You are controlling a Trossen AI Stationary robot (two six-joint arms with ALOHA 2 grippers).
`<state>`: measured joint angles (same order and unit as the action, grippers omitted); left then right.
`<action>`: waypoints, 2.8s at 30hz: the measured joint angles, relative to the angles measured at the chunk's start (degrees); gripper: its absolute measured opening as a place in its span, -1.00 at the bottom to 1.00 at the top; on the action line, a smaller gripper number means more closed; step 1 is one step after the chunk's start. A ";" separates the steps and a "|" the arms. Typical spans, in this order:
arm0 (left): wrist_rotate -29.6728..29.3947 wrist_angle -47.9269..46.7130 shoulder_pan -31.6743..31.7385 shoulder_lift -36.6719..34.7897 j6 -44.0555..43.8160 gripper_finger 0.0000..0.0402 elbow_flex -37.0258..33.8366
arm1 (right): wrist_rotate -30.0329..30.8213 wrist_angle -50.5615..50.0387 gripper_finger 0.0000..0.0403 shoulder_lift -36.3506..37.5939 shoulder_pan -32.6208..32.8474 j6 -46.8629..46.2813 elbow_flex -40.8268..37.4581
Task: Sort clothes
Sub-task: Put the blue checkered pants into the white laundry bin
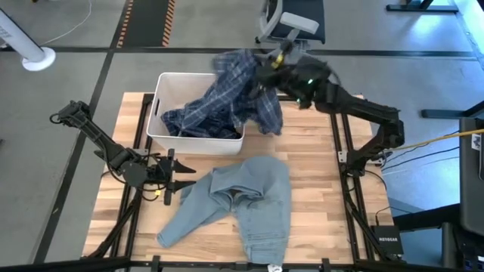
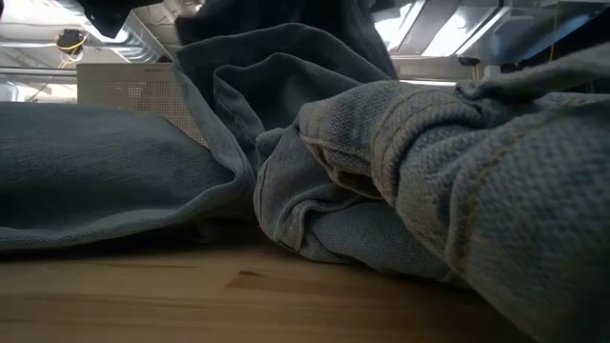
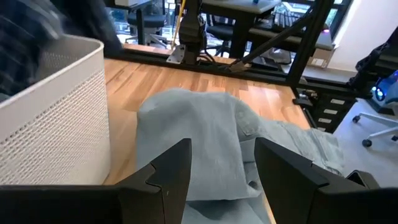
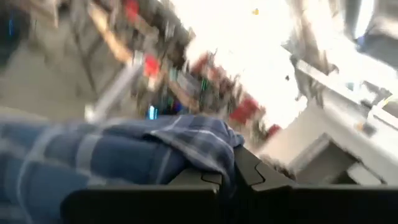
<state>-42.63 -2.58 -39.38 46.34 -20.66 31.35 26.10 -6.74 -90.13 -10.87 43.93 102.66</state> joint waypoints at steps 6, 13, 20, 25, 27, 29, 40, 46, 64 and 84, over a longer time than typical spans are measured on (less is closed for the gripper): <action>0.00 0.36 0.07 0.01 1.63 -0.14 0.00 | -10.30 5.69 -0.98 -6.07 -0.01 -0.12 9.37; 0.00 1.26 0.07 -0.06 4.02 -0.14 0.00 | -22.87 15.74 -0.98 -20.16 -0.71 -0.42 18.57; 0.00 1.79 0.07 -0.06 4.83 -0.14 0.00 | -30.93 14.19 -0.95 -35.43 -0.71 -1.89 31.41; 0.00 1.78 0.07 -0.04 5.85 -0.14 0.00 | -20.30 13.36 -0.70 -41.08 -0.79 -1.65 31.97; 0.00 1.76 0.07 -0.04 5.85 -0.14 0.00 | -14.76 12.89 -0.61 -42.37 -0.82 -1.65 31.97; 0.00 1.75 0.07 -0.04 5.89 -0.14 0.00 | -11.24 10.86 -0.54 -42.96 -1.21 -1.65 31.97; 0.00 1.52 0.07 0.01 6.09 -0.14 0.00 | -9.58 -5.33 -0.01 -39.11 -3.05 3.10 31.90; 0.00 1.42 0.07 0.01 6.06 -0.14 0.00 | -10.13 -16.90 0.10 -29.37 -2.82 4.86 32.10; -0.03 1.85 1.18 0.01 6.07 -0.14 0.00 | -8.78 -56.67 0.09 -7.20 -4.51 0.34 8.92; -0.09 1.77 2.92 0.01 9.35 -0.14 0.00 | -18.85 22.66 0.09 8.18 -12.96 -4.84 -64.82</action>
<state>-42.72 -0.81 -36.45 46.35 -11.31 31.35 7.24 15.91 -81.95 -23.83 39.09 37.84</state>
